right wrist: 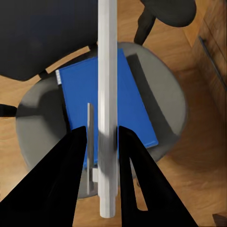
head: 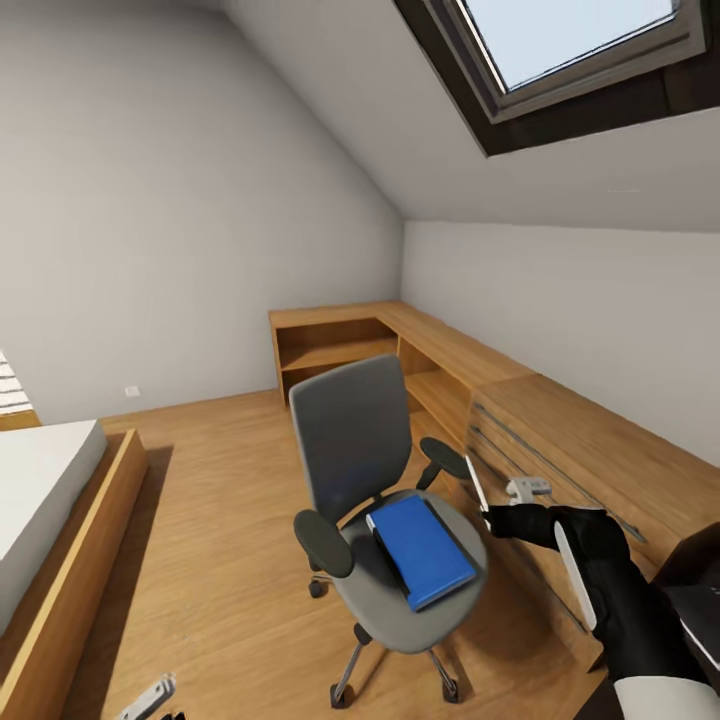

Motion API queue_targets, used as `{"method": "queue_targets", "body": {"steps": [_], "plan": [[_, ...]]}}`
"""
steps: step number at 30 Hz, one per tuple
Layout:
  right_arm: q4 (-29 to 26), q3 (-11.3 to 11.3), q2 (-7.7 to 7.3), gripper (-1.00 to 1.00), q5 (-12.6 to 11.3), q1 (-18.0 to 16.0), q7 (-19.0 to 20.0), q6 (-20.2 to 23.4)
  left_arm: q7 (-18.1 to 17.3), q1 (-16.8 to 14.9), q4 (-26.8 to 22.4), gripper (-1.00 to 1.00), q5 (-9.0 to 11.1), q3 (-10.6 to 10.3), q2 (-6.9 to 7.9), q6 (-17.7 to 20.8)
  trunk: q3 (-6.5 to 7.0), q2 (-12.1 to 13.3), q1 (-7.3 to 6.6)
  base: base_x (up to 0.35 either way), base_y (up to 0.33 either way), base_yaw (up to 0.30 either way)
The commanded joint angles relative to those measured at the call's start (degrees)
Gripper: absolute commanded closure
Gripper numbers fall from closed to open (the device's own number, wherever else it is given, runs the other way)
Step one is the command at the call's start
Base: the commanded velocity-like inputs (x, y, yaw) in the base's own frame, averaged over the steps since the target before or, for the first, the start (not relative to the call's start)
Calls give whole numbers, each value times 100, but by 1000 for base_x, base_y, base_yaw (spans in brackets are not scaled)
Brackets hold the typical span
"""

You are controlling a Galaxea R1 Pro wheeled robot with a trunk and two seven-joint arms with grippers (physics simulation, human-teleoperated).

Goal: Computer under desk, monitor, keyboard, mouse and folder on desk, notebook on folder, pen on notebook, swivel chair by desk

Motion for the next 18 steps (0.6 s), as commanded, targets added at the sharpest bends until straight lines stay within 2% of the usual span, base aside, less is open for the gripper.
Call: {"method": "queue_targets", "body": {"steps": [1,4,5,9,12,15,18], "plan": [[-25,-7,1,100,56,5,51,30,26,-2,113,-100,8,-27,4,-67,12,37,-23,0,0,0],[-48,-72,2,100,56,15,51,42,-34,-2,392,-100,-104,-56,7,-179,66,158,-88,0,0,0],[-58,-406,8,100,56,18,51,47,-210,-2,700,-100,-284,-75,7,-280,84,198,-110,0,0,0],[-77,-647,10,100,58,19,51,45,-332,-2,1057,-100,-449,-157,-2,-503,156,358,-198,0,0,0],[-168,-745,9,100,67,20,45,41,-372,-2,1576,-100,-583,-443,-17,-890,210,479,-264,0,0,-53],[-201,-885,12,100,67,20,37,39,-382,-2,1877,-100,-619,-653,-23,-1190,246,559,-308,0,0,-177],[-200,-1078,23,100,69,20,35,34,-385,-2,2031,-100,-630,-735,-24,-1309,250,559,-308,0,0,-237]]}}
